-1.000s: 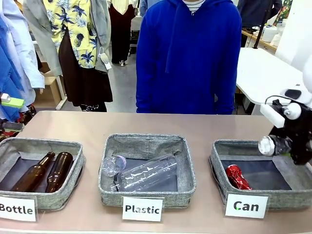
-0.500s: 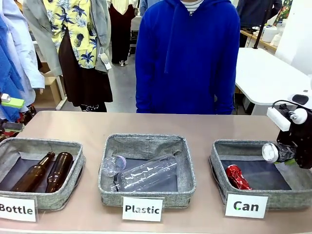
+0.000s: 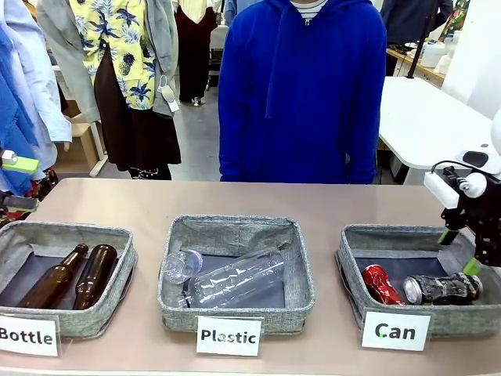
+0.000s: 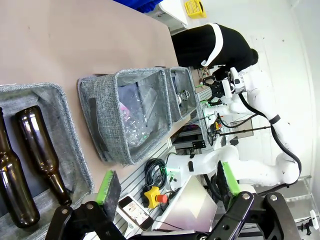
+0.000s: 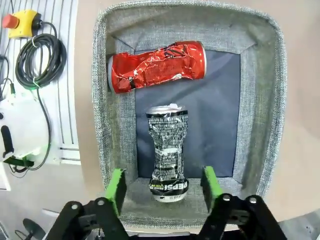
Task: Sort the can waste into the basket.
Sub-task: Pick up the can waste from the table and place it in the right Fabric basket.
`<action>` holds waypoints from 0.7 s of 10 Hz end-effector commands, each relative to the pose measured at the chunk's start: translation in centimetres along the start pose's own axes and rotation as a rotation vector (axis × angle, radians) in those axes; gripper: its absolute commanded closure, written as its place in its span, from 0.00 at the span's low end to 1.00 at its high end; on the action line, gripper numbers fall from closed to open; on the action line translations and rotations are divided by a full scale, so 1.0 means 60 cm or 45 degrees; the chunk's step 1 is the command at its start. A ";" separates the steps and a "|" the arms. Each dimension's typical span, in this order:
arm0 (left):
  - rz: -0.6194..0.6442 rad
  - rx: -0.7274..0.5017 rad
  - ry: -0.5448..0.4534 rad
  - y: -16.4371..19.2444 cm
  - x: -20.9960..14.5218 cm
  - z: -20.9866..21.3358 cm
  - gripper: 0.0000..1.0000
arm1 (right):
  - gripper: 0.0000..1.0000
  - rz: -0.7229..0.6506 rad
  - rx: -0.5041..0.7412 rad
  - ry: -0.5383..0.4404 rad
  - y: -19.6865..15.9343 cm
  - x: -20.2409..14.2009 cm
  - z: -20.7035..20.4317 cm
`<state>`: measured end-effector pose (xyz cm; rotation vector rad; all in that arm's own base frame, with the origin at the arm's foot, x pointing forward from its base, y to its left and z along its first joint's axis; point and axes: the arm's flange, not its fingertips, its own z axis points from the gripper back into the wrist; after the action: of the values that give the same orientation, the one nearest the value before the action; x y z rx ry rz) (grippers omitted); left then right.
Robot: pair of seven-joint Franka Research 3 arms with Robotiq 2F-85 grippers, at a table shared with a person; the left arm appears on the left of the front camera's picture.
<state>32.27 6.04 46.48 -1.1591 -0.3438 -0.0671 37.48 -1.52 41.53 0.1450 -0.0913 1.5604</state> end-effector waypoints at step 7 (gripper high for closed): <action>0.004 -0.013 -0.003 -0.004 -0.003 -0.001 0.00 | 0.00 -0.595 0.531 -1.345 -0.175 0.033 0.029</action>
<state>32.27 6.05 46.44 -1.1592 -0.3433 -0.0661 47.14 2.07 43.09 0.8888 -0.4400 1.1504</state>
